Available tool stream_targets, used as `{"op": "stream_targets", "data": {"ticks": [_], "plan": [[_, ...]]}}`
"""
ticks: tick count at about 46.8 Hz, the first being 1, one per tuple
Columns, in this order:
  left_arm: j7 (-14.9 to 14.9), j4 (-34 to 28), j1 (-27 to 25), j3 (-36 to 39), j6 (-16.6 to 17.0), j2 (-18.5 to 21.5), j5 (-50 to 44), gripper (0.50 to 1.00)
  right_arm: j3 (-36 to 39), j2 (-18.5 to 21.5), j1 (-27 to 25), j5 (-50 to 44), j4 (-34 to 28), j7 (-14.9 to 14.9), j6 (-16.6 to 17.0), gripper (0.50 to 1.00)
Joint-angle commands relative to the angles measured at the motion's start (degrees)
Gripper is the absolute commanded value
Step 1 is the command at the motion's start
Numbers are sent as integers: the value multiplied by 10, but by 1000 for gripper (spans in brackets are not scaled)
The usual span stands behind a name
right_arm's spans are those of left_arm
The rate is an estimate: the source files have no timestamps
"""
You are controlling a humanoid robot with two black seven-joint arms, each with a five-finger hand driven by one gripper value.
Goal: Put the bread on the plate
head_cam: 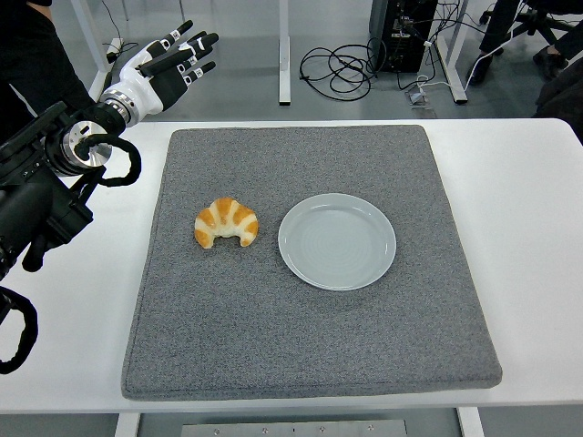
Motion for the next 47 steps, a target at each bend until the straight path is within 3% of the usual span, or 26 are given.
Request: {"op": "stream_targets", "data": {"ticks": [1,29,38,47], "plan": [[-2,-1,0,1,0,-1,0,977,-1,0,0,0,1,0,0,1000],[2,-11,-2,0,9,2,-2,977,0,0,0,0,0,0,0,1000],[3,-11,-3,3,47,-1,0,977,0,0,0,0,0,0,0,1000],[4,-31,-3,13,47,8,3,977,0,0,0,0,1,0,0,1000]]}}
